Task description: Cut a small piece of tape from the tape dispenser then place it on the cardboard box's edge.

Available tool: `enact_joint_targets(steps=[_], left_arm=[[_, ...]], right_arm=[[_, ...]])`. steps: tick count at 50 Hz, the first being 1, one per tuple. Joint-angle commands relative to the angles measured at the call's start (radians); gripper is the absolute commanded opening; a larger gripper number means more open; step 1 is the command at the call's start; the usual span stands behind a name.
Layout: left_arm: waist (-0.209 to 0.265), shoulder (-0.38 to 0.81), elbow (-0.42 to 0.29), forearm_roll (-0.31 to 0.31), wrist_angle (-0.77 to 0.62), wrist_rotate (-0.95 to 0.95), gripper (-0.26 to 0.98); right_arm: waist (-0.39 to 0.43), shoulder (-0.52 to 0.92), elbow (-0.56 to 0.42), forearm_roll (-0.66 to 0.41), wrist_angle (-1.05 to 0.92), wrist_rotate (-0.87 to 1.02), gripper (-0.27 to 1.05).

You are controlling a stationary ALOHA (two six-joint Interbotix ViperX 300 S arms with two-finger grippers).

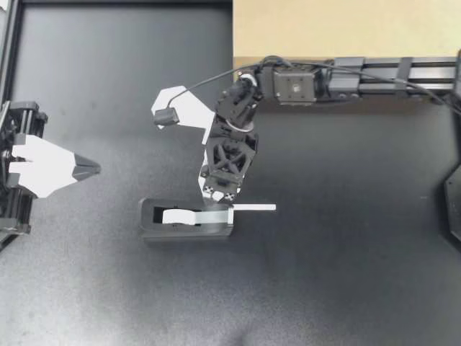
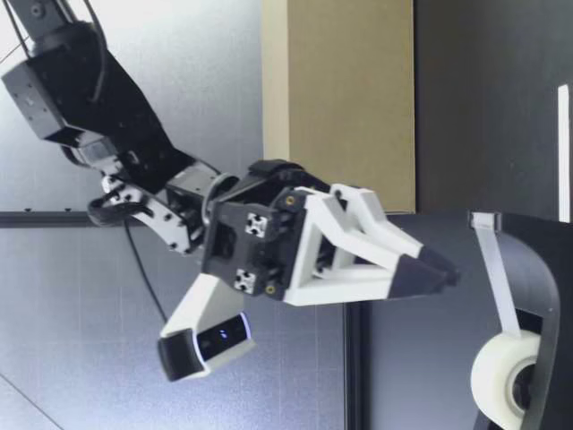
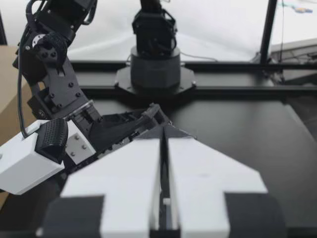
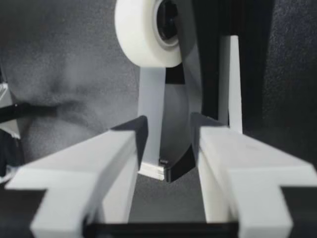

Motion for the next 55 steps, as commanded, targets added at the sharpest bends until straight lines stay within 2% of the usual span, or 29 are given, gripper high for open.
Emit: enact_joint_targets(steps=[1, 11, 33, 55], left_arm=[[-0.002, 0.003, -0.011, -0.002, -0.009, -0.002, -0.13], [-0.003, 0.005, -0.009, -0.002, -0.008, -0.002, -0.13], [-0.003, 0.003, -0.009, -0.002, -0.008, 0.0, -0.13], [-0.003, 0.005, -0.012, -0.002, -0.009, 0.0, -0.13]], right_arm=[[-0.003, -0.008, -0.026, 0.012, 0.012, -0.002, 0.45], [0.003, 0.015, -0.026, 0.048, 0.023, -0.005, 0.45], [0.031, 0.028, -0.026, 0.049, 0.049, -0.005, 0.43], [0.031, 0.003, -0.028, 0.048, 0.041, -0.003, -0.02]])
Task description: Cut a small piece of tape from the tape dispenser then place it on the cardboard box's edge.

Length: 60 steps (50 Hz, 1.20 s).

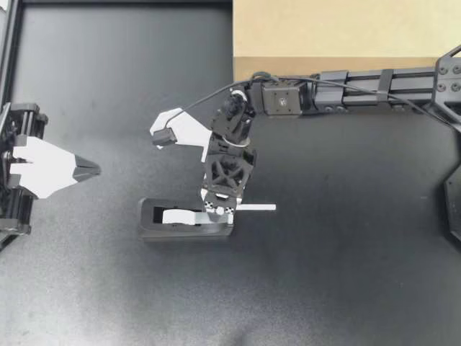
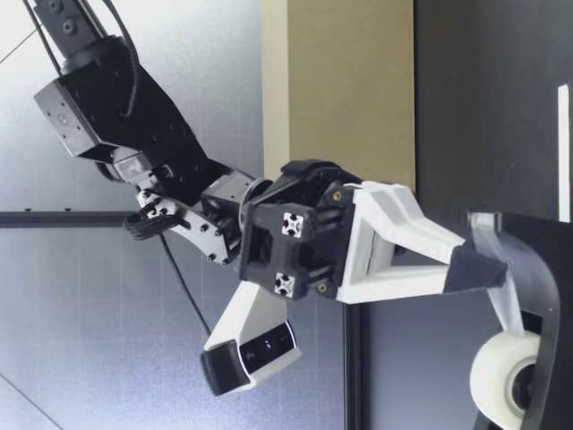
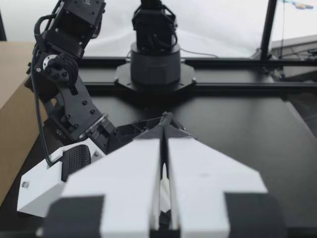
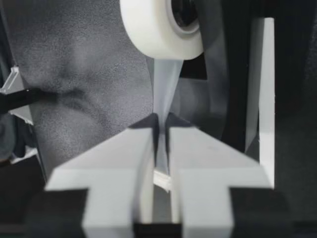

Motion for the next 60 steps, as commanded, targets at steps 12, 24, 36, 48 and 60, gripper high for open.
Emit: enact_joint_targets(steps=[12, 24, 36, 48, 60], left_arm=[[-0.002, 0.005, -0.015, -0.002, -0.009, 0.0, -0.13], [-0.002, 0.003, -0.014, -0.002, -0.009, 0.0, -0.13], [-0.002, 0.005, -0.012, -0.002, -0.008, 0.0, -0.13], [-0.002, 0.005, -0.012, -0.002, -0.008, 0.0, -0.13], [-0.002, 0.005, -0.011, -0.002, -0.009, 0.0, -0.13]], right_arm=[[0.003, -0.063, -0.023, 0.005, -0.002, -0.002, -0.07], [0.003, -0.097, -0.017, 0.008, 0.006, 0.002, -0.07], [0.003, -0.13, 0.044, 0.008, 0.006, 0.0, -0.07], [-0.005, -0.201, 0.149, 0.008, -0.031, 0.0, -0.07], [-0.011, -0.239, 0.219, 0.008, -0.061, 0.0, -0.07]])
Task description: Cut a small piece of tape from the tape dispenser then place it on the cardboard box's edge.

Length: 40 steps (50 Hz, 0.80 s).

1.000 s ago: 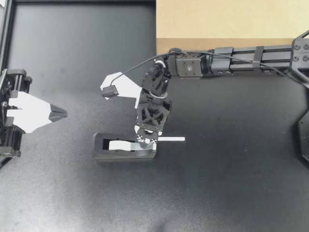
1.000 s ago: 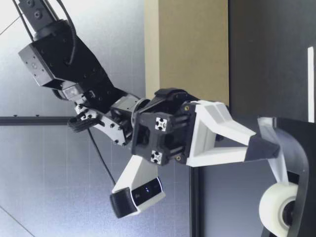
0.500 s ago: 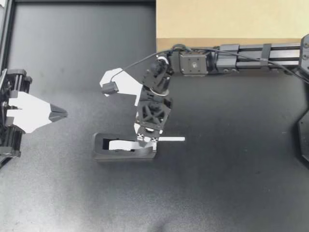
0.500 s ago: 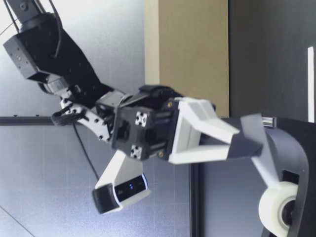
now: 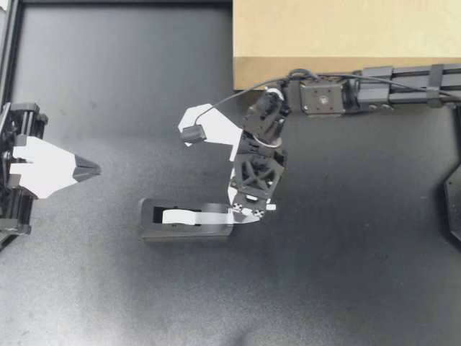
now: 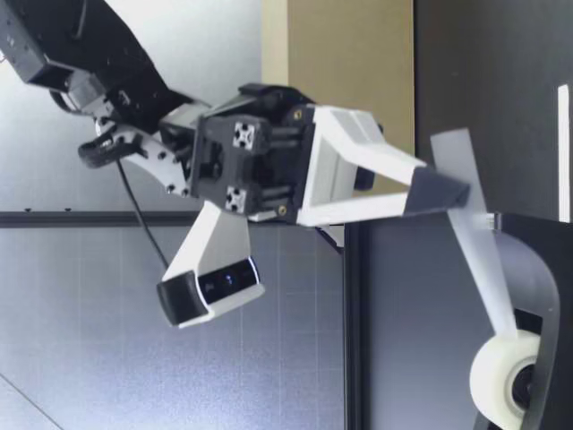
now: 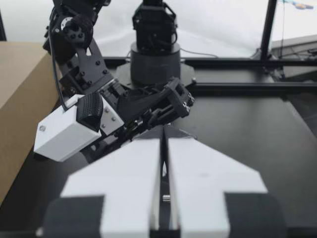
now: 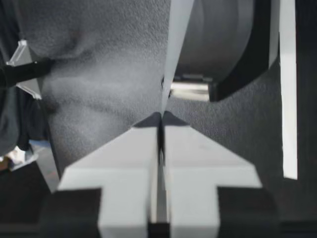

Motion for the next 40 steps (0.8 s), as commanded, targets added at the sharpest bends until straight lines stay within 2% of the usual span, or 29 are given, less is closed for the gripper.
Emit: enact_joint_targets(steps=[1, 26, 40], left_arm=[[-0.002, 0.005, -0.012, 0.0, -0.008, 0.0, -0.13], [-0.002, 0.005, -0.011, 0.0, -0.008, 0.0, -0.13], [-0.003, 0.005, -0.008, 0.0, -0.008, 0.002, -0.13]], right_arm=[[-0.008, -0.057, 0.006, 0.005, -0.008, -0.003, -0.07], [-0.021, -0.031, 0.044, 0.005, -0.038, -0.012, -0.07], [-0.003, 0.02, 0.055, 0.005, -0.097, -0.011, -0.07]])
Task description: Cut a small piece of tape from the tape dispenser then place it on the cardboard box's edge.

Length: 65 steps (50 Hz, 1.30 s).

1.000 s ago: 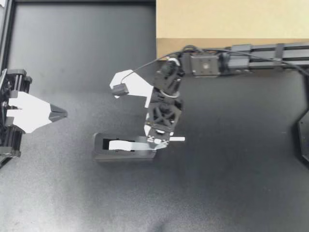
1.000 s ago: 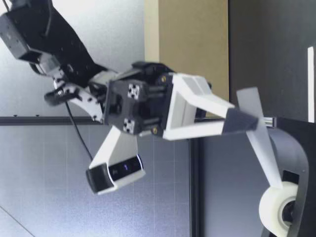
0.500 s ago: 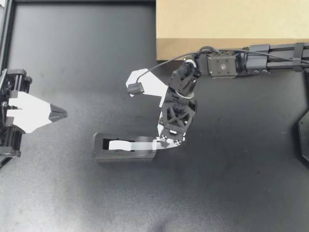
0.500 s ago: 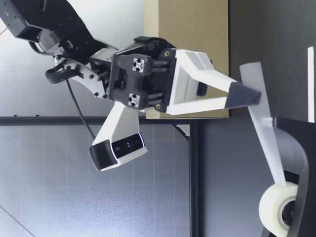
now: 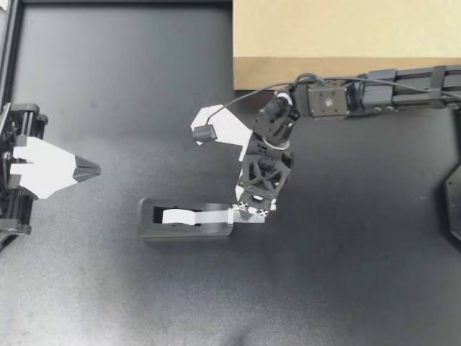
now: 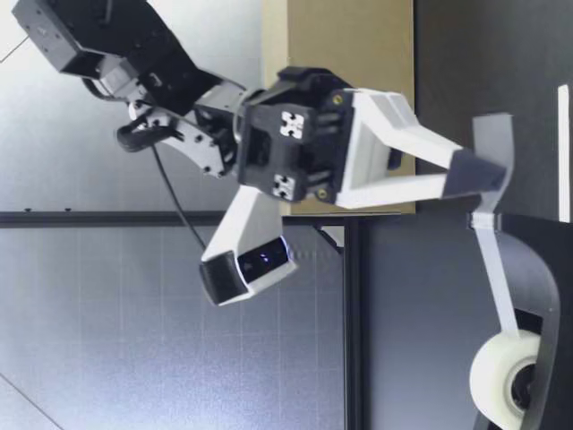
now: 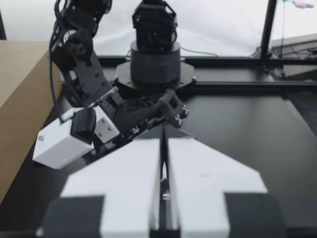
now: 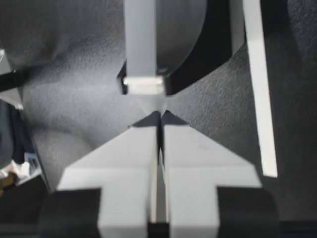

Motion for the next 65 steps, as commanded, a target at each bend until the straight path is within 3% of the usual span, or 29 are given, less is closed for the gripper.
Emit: enact_joint_targets(steps=[1, 17, 32, 46, 54, 62, 65], left_arm=[[-0.003, 0.005, -0.011, 0.0, -0.008, 0.002, -0.13], [-0.002, 0.064, -0.02, -0.014, -0.009, 0.0, -0.13], [-0.002, 0.216, -0.08, -0.06, -0.067, 0.0, -0.13], [-0.002, 0.318, -0.132, -0.121, -0.161, 0.0, -0.07], [-0.002, 0.382, -0.163, -0.144, -0.183, -0.003, 0.1], [-0.002, 0.437, -0.198, -0.146, -0.184, -0.006, 0.38], [0.0, 0.453, -0.209, -0.15, -0.189, -0.006, 0.44]], right_arm=[[0.011, 0.002, -0.006, -0.003, -0.018, -0.002, -0.07], [0.009, -0.08, 0.046, -0.025, -0.057, 0.011, -0.07], [0.018, -0.342, 0.048, -0.227, -0.192, 0.038, -0.08], [0.071, -0.42, 0.006, -0.318, -0.262, 0.043, -0.09], [0.092, -0.413, -0.044, -0.36, -0.261, 0.044, -0.09], [0.095, -0.4, -0.075, -0.367, -0.258, 0.043, -0.09], [0.098, -0.394, -0.086, -0.367, -0.258, 0.043, -0.09]])
